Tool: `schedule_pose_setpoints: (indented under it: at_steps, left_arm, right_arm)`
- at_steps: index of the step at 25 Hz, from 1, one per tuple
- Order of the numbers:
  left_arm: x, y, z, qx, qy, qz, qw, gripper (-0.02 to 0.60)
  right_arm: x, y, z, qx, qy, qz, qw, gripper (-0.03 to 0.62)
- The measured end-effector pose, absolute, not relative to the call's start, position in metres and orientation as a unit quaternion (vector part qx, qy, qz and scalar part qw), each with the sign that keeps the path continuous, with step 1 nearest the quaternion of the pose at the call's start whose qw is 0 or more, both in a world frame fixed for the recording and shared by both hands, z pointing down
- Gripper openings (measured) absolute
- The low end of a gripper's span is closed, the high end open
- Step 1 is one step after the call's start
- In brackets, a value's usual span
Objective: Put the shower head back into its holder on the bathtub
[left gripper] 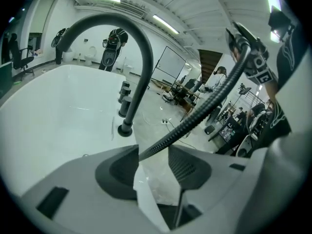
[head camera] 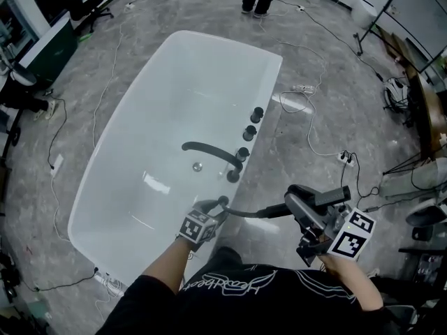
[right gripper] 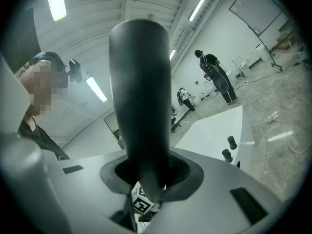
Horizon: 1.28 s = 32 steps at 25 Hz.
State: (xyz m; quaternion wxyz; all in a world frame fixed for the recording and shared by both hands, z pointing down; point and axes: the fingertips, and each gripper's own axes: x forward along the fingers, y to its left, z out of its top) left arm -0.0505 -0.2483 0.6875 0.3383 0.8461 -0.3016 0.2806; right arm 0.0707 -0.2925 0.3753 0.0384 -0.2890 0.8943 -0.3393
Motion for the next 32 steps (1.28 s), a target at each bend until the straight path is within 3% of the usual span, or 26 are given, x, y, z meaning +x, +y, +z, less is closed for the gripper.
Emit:
schedule_pose_setpoints:
  at_steps: [9, 17, 23, 32]
  left_arm:
    - [-0.075, -0.243, 0.637, 0.854, -0.308, 0.180, 0.379, 0.169]
    - [-0.096, -0.248, 0.558, 0.872, -0.340, 0.108, 0.336, 0.006]
    - [-0.113, -0.237, 0.528, 0.880, -0.356, 0.084, 0.303, 0.005]
    - [-0.150, -0.213, 0.545, 0.856, -0.396, 0.060, 0.328, 0.005]
  right_arm:
    - [0.041, -0.305, 0.429, -0.310, 0.909, -0.273, -0.044, 0.100]
    - [-0.008, -0.304, 0.480, -0.268, 0.932, -0.218, -0.112, 0.100]
    - [-0.037, -0.303, 0.534, -0.248, 0.937, -0.187, -0.159, 0.100]
    - [-0.061, -0.307, 0.614, -0.253, 0.927, -0.161, -0.226, 0.100]
